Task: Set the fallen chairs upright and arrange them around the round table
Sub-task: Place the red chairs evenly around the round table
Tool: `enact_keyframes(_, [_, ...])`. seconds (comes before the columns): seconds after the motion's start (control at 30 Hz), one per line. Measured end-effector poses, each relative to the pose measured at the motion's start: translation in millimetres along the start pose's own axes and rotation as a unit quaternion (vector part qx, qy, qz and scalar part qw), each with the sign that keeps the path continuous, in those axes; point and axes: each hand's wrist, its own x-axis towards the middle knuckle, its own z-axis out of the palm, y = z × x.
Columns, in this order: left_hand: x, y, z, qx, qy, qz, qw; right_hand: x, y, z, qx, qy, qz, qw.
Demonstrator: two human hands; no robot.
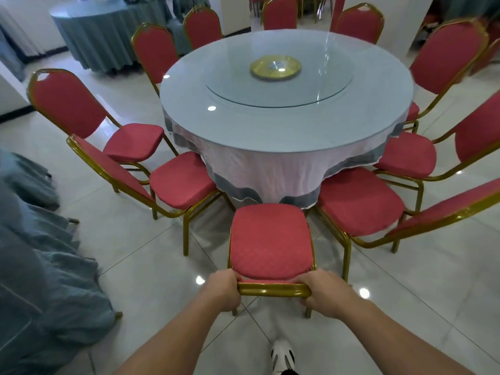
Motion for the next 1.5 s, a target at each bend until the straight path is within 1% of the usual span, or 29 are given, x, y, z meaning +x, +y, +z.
enact_keyframes(0.2, [37, -7, -31, 0.017, -0.001, 0.005, 1.0, 36, -7, -19, 0.003, 0.035, 0.009, 0.999])
enact_keyframes(0.43, [72, -16, -62, 0.024, 0.015, 0.002, 1.0, 70, -17, -30, -0.007, 0.073, 0.014, 0.997])
enact_keyframes(0.63, [95, -22, -84, 0.04, 0.01, 0.006, 0.999, 95, -26, -45, -0.006, 0.051, 0.024, 0.998])
enact_keyframes(0.83, [114, -29, -106, 0.075, 0.006, 0.037, 0.996, 119, -33, -54, 0.014, 0.04, 0.04, 0.998])
enact_keyframes(1.0, [118, -37, -112, 0.085, -0.012, 0.058, 0.995, 120, -41, -49, -0.004, 0.055, 0.061, 0.997])
enact_keyframes(1.3, [103, -46, -113, 0.071, 0.01, 0.078, 0.994, 115, -59, -35, -0.014, 0.093, 0.121, 0.988])
enact_keyframes(1.5, [108, -49, -118, 0.074, 0.02, 0.077, 0.994, 119, -65, -40, 0.02, 0.07, 0.14, 0.987])
